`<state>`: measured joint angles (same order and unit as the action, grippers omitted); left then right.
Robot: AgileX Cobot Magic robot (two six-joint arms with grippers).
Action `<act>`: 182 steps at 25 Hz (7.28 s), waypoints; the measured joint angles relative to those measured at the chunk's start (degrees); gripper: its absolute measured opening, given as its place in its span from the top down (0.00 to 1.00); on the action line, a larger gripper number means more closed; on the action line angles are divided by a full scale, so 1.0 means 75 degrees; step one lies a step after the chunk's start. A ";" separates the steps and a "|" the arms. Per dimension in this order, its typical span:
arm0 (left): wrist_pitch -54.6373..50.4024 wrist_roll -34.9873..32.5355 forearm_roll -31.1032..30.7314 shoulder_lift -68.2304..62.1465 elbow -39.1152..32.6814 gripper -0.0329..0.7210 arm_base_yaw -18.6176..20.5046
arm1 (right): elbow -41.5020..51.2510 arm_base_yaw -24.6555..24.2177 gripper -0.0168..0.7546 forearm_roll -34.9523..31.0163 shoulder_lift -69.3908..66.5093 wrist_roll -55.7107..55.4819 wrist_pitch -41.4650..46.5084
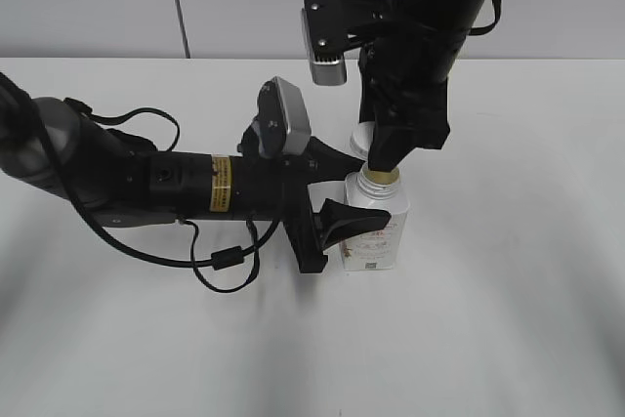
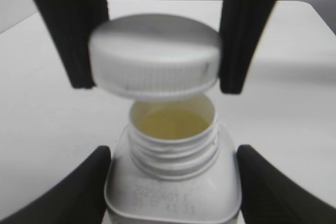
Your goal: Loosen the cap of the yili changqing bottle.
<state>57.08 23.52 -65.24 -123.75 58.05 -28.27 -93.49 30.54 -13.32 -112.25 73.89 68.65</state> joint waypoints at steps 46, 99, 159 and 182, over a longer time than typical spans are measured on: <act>-0.0001 -0.0016 0.0000 0.0000 0.0000 0.37 0.0000 | 0.4034 -0.3283 0.47 -0.0635 0.0270 -0.6768 -0.5581; -0.0161 -0.0016 -0.2139 0.0235 0.0006 0.18 0.1285 | 0.4049 -0.3283 0.23 -0.1126 0.0907 -0.6807 -0.5153; -1.6890 -0.3625 0.8699 0.3267 0.4435 0.18 0.2842 | -0.0335 -0.3355 0.22 0.1985 0.2090 -0.8698 0.0100; -1.6364 -0.2935 0.8082 0.7983 -0.0159 0.19 0.2842 | 0.3575 -0.3355 0.22 0.2067 0.6432 -0.8828 0.0148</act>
<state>-65.65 1.51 -4.63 -63.88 56.86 -6.96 -66.68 5.37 2.18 -64.00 7.68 69.76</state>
